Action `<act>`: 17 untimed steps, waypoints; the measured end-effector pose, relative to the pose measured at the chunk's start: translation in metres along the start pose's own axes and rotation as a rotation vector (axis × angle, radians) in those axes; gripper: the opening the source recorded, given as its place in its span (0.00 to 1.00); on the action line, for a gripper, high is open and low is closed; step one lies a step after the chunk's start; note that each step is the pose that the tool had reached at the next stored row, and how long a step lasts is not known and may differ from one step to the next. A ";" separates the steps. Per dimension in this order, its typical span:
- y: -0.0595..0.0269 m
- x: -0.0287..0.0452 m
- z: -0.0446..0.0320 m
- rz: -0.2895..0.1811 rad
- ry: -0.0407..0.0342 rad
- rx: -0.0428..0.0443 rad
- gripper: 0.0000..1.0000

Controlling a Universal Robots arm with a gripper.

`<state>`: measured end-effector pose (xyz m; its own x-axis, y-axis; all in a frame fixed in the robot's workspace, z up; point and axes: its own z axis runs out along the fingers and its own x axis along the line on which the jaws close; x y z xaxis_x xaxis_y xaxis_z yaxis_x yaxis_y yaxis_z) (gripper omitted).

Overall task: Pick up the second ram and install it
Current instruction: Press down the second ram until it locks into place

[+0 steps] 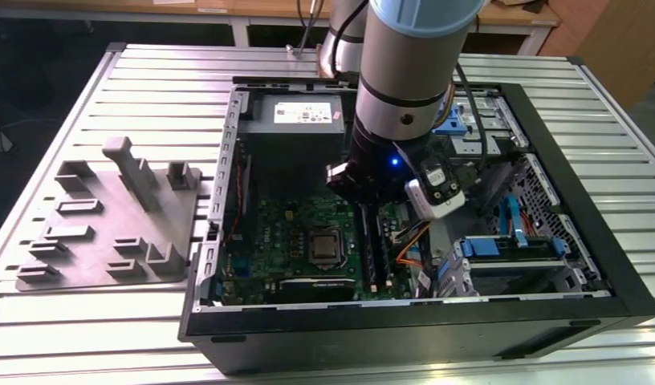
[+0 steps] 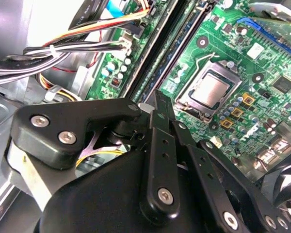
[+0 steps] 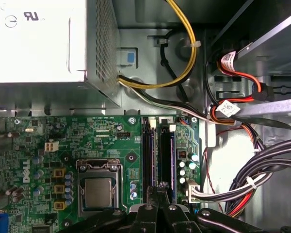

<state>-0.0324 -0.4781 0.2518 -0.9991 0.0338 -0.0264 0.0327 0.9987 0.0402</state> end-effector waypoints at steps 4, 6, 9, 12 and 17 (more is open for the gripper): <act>0.0038 0.0002 0.0006 0.000 0.0001 -0.0030 0.10; 0.0048 0.0001 0.0009 0.000 0.0001 -0.0049 0.10; 0.0049 -0.0017 0.0011 0.000 0.0002 -0.0049 0.10; 0.0060 -0.0028 0.0016 0.000 0.0002 -0.0047 0.10; 0.0152 -0.0024 0.0038 0.000 0.0002 -0.0048 0.10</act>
<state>-0.0294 -0.4629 0.2486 -0.9991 0.0341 -0.0263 0.0329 0.9984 0.0450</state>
